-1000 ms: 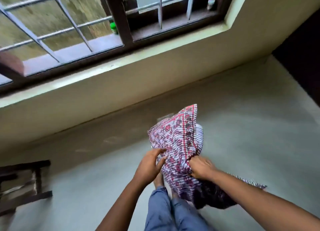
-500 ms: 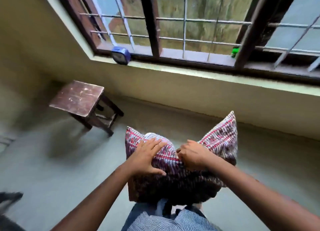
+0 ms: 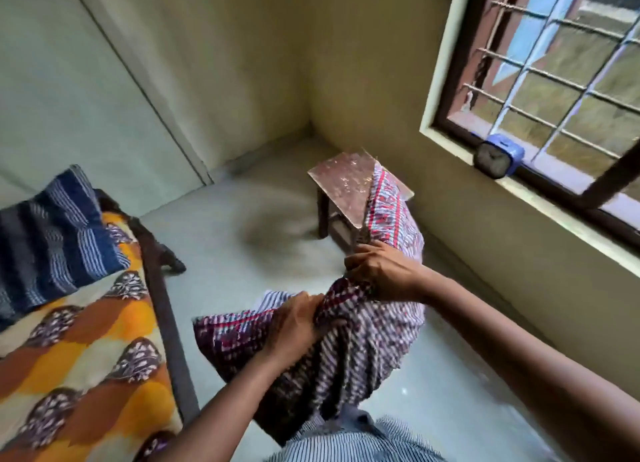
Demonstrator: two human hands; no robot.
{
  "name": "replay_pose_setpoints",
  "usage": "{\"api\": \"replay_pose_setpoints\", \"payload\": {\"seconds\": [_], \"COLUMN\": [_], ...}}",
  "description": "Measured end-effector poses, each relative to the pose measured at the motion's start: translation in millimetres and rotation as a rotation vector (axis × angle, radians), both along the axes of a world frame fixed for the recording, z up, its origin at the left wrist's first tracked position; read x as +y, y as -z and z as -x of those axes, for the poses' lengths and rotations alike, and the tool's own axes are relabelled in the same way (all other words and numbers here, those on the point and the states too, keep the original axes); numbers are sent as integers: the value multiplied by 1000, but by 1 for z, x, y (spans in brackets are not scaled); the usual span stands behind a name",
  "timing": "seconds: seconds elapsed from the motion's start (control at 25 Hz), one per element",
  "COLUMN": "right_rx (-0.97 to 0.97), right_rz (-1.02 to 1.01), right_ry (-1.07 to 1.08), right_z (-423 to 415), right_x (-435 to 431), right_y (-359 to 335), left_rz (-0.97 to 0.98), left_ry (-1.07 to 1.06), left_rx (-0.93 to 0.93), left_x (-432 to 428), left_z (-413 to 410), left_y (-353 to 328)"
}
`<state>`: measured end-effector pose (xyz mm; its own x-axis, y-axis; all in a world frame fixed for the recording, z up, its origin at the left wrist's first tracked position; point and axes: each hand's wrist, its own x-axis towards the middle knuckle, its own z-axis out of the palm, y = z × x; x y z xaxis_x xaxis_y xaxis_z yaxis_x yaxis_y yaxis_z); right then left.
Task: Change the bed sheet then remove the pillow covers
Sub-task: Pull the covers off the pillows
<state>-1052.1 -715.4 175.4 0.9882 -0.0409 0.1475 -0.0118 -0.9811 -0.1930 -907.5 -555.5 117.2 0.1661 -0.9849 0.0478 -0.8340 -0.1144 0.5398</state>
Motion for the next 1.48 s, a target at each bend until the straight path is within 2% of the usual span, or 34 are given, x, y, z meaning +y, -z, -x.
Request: {"api": "replay_pose_setpoints", "payload": {"seconds": [0.08, 0.16, 0.24, 0.44, 0.64, 0.72, 0.84, 0.96, 1.08, 1.16, 1.2, 1.24, 1.32, 1.4, 1.48], "right_rx": [-7, -46, -106, -121, -52, -69, -15, 78, 235, 356, 353, 268, 62, -71, -81], "right_rz": [-16, -24, -37, -61, -460, -671, -803, -757, -585, -445, -365, -250, -62, -22, 9], "right_ry": [-27, -24, 6, 14, 77, 117, 108, 96, 91, 198, 293, 379, 399, 317, 228], "right_z": [-62, -121, -174, -315, -417, -449, -504, -553, -625, -680, -705, -729, -784, -840, -897], "right_x": [-21, -40, -52, -75, -108, -129, -157, -182, -214, -228, -235, -244, -264, -282, -293], "right_y": [-2, -3, -3, 12, 15, 9, -1, -21, -24, -14, -8, -2, -1, -12, -30], "left_rz": [-86, -224, -278, -183, -98, 8, 80, 166, 227, 226, 226, 230, 275, 347, 400], "left_ry": [-199, -382, -564, -981, -1254, -1366, -1486, -1489, -1446, -1381, -1352, -1341, -1315, -1284, -1240], "left_rx": [60, 9, 53, 526, 861, 974, 1218, 1300, 1326, 1353, 1367, 1372, 1317, 1248, 1180], "left_x": [-8, -19, -32, -80, -143, -168, -198, -229, -273, -302, -313, -321, -330, -336, -333], "left_z": [-39, -74, -107, -218, -335, -383, -457, -515, -579, -620, -640, -661, -706, -763, -813], "left_y": [-14, -27, -37, -33, -44, -61, -74, -83, -85, -93, -97, -99, -112, -115, -123]}}
